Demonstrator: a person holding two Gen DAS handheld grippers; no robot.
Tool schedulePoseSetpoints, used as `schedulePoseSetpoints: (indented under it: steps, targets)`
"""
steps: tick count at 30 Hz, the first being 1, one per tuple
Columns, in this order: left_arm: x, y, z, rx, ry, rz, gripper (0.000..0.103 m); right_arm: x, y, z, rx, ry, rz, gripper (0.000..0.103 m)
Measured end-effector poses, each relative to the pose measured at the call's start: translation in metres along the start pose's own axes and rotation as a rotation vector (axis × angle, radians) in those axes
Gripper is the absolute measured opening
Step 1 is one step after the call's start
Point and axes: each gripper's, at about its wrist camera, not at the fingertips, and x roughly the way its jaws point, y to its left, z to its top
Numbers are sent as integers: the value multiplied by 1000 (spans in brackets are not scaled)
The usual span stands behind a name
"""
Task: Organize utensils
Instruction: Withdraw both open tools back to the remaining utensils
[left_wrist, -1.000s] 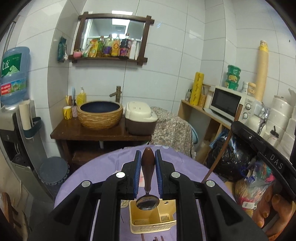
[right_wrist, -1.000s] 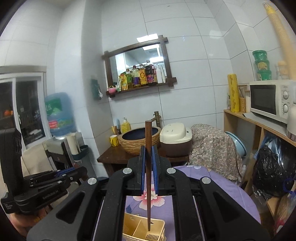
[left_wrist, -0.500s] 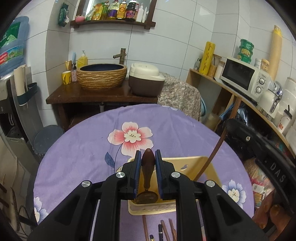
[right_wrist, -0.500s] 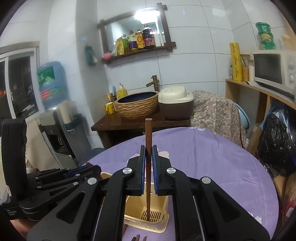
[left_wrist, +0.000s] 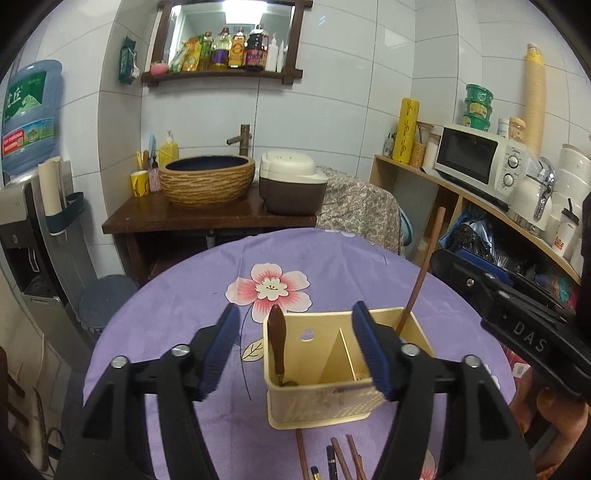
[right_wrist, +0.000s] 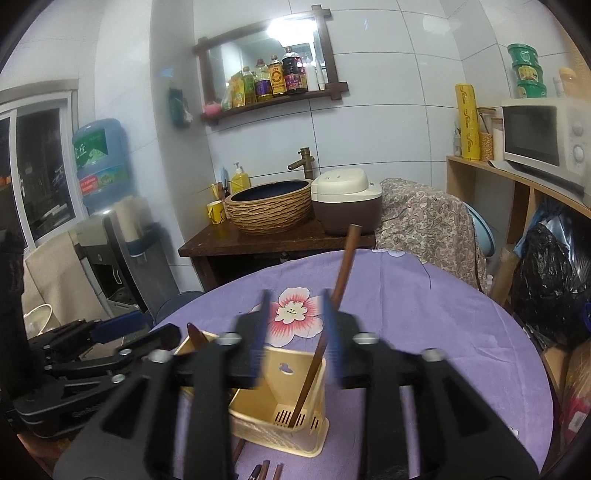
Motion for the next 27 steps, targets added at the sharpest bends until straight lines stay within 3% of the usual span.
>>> schedulePoseSetpoints:
  steps: [2, 8, 14, 20, 27]
  targets:
    - [-11, 5, -8, -6, -16, 0, 79, -13, -1, -7, -12, -7, 0, 62]
    - [-39, 29, -51, -37, -1, 19, 91, -42, 0, -45, -36, 77, 28, 64]
    - [-50, 50, -112, -66, 77, 74, 92, -63, 24, -110, -159, 189, 114, 64]
    - [-48, 60, -161, -142, 187, 79, 91, -52, 32, -175, -164, 361, 75, 63]
    - [-52, 60, -176, -139, 214, 101, 90, -45, 37, -212, -161, 442, 63, 57]
